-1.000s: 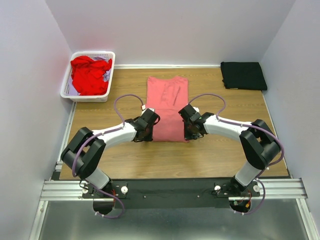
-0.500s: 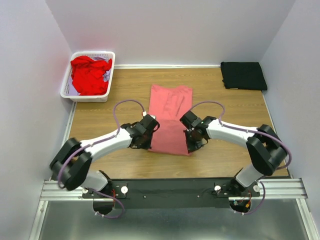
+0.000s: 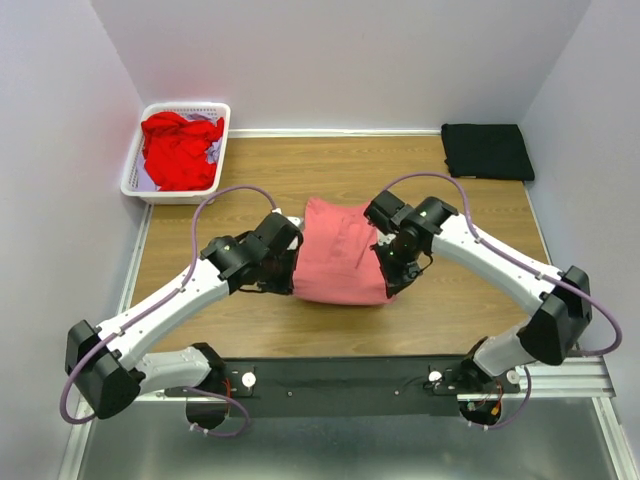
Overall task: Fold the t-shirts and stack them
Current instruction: Fold the tshirt
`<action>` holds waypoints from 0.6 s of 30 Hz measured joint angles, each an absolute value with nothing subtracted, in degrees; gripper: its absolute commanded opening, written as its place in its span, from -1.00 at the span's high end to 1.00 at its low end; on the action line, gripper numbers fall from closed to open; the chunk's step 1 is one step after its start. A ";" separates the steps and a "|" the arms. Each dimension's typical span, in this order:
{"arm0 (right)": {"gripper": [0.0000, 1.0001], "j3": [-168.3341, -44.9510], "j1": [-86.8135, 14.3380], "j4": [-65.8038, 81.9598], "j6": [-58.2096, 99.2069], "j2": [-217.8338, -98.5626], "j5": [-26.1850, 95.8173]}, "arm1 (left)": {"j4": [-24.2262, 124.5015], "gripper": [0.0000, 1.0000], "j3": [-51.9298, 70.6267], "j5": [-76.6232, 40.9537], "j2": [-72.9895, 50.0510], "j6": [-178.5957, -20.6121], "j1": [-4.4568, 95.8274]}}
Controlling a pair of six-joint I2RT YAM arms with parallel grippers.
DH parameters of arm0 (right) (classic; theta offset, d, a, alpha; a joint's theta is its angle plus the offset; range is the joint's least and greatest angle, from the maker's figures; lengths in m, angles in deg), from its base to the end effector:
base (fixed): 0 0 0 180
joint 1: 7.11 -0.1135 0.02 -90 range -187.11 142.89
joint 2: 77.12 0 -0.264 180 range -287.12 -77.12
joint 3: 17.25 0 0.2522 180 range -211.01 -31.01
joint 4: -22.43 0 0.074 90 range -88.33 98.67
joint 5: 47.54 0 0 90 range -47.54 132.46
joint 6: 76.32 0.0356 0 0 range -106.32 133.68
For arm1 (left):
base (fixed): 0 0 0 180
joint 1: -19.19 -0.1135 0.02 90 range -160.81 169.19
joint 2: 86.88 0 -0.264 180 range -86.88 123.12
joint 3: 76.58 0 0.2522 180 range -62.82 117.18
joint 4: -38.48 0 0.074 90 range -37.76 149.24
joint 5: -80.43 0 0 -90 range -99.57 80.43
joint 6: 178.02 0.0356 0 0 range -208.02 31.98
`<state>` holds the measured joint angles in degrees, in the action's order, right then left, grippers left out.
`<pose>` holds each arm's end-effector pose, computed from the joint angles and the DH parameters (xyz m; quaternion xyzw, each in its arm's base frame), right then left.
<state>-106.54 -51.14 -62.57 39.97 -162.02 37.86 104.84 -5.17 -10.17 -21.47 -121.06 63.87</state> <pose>0.1892 0.1868 0.2877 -0.1568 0.9834 0.0798 0.0438 0.1527 -0.1516 0.2847 0.0994 0.9616 -0.1644 0.1960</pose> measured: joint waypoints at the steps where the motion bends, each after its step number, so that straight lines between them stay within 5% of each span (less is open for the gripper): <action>1: 0.99 -107.43 -50.94 -63.18 39.40 -163.00 38.34 | 104.88 1.00 -4.41 -10.17 -21.01 -120.41 63.26; 18: 0.99 -116.26 -44.56 -64.80 34.94 -167.90 37.03 | 101.93 1.00 3.92 -10.96 -15.81 -113.78 54.74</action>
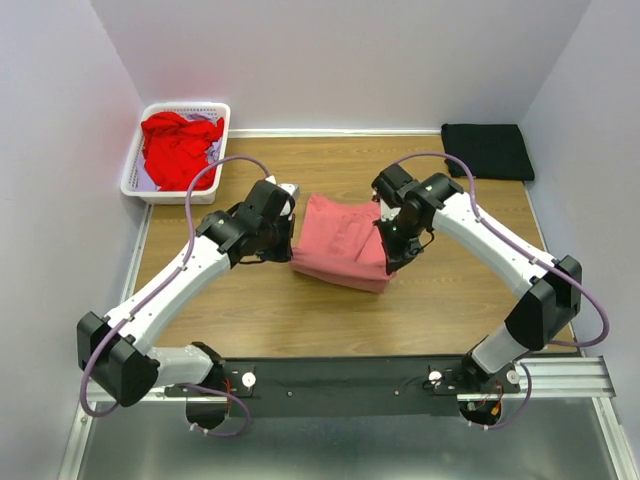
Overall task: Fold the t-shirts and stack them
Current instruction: Fold the tshirt
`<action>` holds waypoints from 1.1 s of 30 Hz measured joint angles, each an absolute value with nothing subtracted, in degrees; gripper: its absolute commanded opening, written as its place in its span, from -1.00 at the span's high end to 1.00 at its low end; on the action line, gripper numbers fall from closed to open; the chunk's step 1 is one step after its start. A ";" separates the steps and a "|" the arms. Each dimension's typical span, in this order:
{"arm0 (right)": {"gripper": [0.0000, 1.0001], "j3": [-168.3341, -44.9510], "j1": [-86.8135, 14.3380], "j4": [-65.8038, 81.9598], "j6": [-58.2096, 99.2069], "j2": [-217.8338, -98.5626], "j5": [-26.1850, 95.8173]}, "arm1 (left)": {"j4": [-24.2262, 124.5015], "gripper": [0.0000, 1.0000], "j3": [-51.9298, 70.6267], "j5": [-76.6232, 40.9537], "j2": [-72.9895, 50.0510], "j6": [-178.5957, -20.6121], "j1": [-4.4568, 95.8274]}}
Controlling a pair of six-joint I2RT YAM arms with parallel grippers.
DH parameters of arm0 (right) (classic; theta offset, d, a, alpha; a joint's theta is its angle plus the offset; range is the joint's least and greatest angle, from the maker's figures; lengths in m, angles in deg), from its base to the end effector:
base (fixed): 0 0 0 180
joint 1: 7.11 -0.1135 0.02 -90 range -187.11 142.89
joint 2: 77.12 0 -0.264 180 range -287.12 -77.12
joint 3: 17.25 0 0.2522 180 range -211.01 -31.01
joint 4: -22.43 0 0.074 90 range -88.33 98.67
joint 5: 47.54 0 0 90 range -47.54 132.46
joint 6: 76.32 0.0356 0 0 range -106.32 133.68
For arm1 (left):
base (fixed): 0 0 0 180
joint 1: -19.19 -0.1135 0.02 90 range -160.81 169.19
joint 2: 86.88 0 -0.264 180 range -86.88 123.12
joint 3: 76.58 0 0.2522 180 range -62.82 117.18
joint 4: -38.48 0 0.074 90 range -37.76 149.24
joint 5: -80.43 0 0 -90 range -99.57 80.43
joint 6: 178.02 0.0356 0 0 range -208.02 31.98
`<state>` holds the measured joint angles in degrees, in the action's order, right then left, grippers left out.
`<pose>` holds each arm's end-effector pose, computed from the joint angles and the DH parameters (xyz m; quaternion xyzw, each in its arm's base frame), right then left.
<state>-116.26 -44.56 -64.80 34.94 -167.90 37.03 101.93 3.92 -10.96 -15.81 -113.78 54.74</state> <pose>0.2314 0.1815 0.3061 -0.1445 0.9837 0.0880 0.0603 0.2009 -0.1446 0.3159 0.0849 0.9473 -0.1674 0.2598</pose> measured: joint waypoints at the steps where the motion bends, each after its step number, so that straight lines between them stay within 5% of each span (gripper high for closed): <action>1: 0.99 -116.28 -43.86 -64.58 34.70 -167.97 36.46 | 101.58 1.00 4.42 -11.20 -15.24 -113.45 54.30; 33: 0.99 -119.56 -18.82 -46.15 29.58 -189.10 15.82 | 78.83 1.00 34.91 -16.08 27.36 -107.20 45.38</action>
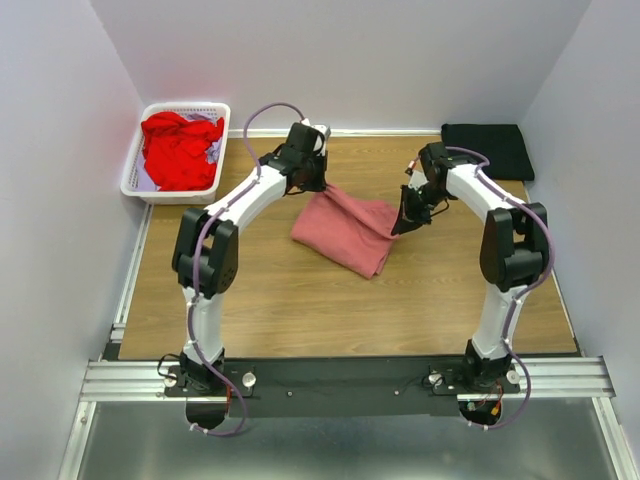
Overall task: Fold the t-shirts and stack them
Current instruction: Fold the tshirt
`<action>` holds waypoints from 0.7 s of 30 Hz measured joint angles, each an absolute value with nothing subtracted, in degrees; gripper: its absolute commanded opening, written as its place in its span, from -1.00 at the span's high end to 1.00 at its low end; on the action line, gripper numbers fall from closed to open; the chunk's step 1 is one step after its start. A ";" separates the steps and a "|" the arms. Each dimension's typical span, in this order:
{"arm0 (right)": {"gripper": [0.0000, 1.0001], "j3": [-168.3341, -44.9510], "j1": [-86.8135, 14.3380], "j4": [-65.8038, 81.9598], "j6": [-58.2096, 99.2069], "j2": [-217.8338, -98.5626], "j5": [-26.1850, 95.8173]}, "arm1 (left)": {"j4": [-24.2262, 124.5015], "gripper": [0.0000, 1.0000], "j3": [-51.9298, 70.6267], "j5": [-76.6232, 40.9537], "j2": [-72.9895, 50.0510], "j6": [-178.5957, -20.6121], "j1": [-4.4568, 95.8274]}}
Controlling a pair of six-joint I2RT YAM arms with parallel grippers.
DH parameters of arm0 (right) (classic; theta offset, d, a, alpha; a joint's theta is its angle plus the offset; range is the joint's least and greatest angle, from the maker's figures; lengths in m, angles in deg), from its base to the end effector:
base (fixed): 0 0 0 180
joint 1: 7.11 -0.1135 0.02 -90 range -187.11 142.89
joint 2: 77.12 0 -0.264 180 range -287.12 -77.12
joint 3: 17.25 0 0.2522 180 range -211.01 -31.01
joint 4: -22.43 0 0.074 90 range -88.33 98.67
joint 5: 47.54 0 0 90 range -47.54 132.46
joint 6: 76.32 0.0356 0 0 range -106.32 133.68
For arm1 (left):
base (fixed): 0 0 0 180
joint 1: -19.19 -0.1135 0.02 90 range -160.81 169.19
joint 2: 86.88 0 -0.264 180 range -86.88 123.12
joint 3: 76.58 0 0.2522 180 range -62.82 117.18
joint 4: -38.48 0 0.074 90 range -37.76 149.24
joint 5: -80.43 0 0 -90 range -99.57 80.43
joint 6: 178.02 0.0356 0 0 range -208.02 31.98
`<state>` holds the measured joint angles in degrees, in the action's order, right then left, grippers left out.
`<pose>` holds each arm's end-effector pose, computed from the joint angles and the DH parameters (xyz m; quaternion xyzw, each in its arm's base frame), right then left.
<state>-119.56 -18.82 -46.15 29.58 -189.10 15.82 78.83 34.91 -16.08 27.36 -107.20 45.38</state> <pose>0.3776 0.0946 0.2123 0.0118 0.9682 0.2463 0.0420 0.4111 -0.2067 0.2674 0.0785 0.9128 -0.2013 0.3465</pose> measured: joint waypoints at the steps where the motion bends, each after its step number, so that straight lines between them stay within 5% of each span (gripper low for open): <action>1: 0.99 -119.78 -18.33 -44.69 29.87 -191.07 15.87 | 77.93 1.00 35.39 -16.08 28.78 -107.20 45.36; 18: 0.90 -122.69 -17.92 -35.79 31.66 -196.58 16.48 | 61.32 1.00 27.13 -14.79 33.96 -110.46 42.93; 21: 0.70 -124.04 -17.92 -35.42 31.64 -196.58 16.35 | 59.62 1.00 24.51 -14.22 33.00 -111.25 42.58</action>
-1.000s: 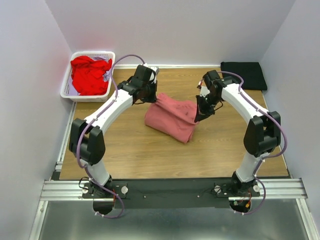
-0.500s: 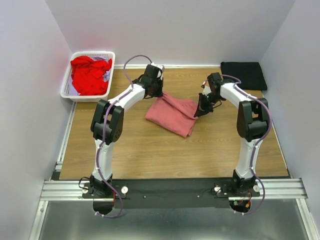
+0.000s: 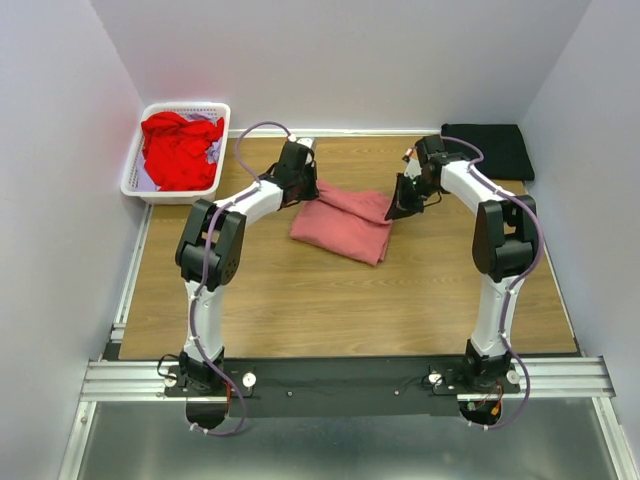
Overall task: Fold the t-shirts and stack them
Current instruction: Fold the tshirt
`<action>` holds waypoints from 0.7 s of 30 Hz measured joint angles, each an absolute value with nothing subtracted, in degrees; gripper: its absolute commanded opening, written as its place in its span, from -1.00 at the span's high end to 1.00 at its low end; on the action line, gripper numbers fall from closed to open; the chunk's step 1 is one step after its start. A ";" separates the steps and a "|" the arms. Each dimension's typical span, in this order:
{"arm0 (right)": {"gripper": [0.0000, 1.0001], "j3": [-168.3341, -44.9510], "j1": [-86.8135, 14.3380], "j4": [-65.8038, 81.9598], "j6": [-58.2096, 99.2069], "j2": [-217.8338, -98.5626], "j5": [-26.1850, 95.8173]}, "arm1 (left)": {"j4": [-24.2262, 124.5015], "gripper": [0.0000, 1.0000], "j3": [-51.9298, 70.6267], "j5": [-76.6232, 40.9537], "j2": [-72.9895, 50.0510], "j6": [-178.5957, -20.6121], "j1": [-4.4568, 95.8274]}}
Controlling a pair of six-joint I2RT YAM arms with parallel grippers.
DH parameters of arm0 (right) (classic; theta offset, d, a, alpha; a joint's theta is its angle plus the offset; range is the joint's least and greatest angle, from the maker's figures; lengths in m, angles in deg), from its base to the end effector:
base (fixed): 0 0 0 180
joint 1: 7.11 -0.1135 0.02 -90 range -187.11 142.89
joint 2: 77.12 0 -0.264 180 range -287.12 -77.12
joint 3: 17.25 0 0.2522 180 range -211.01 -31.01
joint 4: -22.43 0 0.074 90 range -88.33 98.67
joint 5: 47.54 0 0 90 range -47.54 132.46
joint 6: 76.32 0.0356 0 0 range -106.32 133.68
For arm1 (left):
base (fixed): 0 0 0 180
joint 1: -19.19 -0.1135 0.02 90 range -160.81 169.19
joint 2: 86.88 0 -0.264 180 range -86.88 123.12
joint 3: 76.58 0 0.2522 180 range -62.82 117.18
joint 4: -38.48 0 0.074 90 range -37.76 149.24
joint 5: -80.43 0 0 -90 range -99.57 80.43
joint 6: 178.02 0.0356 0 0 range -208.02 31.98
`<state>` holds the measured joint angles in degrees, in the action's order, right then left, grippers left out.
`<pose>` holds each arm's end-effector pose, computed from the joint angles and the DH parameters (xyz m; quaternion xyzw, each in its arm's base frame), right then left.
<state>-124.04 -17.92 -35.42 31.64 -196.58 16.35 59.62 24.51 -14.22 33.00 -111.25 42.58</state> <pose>0.4206 0.0963 0.1881 0.0217 0.9606 0.2566 0.1043 0.4341 -0.1909 0.1909 0.0184 0.9053 -0.2011 0.3738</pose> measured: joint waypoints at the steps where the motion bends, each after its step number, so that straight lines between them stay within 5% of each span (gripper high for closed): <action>1: 0.64 -124.48 -17.92 -35.23 31.60 -196.58 16.20 | 58.94 1.00 23.85 -14.13 32.61 -111.44 42.47; 4: 0.27 -125.07 -17.92 -34.29 31.51 -196.58 16.00 | 57.78 1.00 22.80 -14.07 31.38 -111.82 42.39; 9: -0.01 -125.49 -17.90 -33.39 31.53 -196.58 15.96 | 56.08 1.00 22.32 -14.07 30.22 -112.19 42.12; 15: -0.01 -128.11 -17.90 -32.41 31.64 -195.77 18.99 | 55.55 1.00 21.73 -14.07 29.90 -112.49 42.06; 21: 0.37 -132.52 -17.90 -27.34 32.27 -195.33 21.55 | 55.07 1.00 21.43 -14.07 29.90 -112.51 42.06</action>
<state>-132.52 -17.90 -27.34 32.27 -195.33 21.55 55.07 21.43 -14.07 29.90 -112.51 42.06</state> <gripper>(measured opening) 0.365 0.015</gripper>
